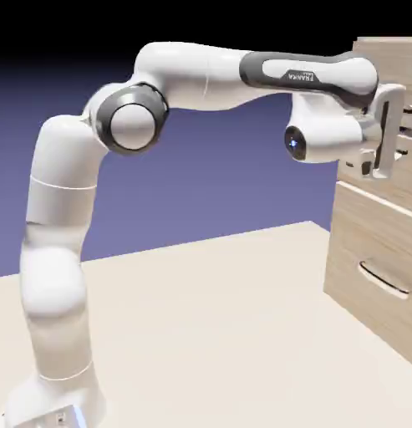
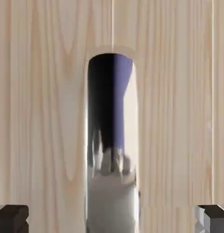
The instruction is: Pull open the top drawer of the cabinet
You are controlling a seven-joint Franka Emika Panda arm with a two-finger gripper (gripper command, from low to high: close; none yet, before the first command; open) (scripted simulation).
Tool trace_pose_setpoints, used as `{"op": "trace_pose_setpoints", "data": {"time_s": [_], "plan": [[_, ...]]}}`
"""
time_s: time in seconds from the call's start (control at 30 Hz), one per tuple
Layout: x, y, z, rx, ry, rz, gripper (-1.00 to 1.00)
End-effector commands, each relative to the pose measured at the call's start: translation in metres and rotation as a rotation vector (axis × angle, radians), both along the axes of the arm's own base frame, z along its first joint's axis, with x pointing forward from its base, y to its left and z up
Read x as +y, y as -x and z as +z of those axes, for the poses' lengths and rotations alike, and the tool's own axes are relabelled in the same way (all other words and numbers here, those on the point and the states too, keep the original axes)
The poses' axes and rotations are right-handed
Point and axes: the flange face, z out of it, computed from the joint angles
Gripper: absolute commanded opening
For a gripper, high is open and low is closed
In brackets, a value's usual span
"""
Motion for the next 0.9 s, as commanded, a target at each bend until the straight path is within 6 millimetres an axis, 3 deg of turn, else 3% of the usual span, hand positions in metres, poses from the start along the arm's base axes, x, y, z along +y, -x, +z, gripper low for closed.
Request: {"op": "trace_pose_setpoints", "data": {"time_s": [0.0,0.3,0.73,0.77,0.8,0.87], "plan": [[0.000,0.008,0.000,0.000,0.000,0.000,-1.00],[0.000,0.091,0.000,0.000,0.000,0.000,-1.00],[0.000,0.239,0.000,0.000,0.000,0.000,-1.00],[0.000,0.240,0.000,0.000,0.000,0.000,-1.00],[0.000,0.240,0.000,0.000,0.000,0.000,1.00],[0.000,0.251,0.001,0.000,0.000,0.000,1.00]]}}
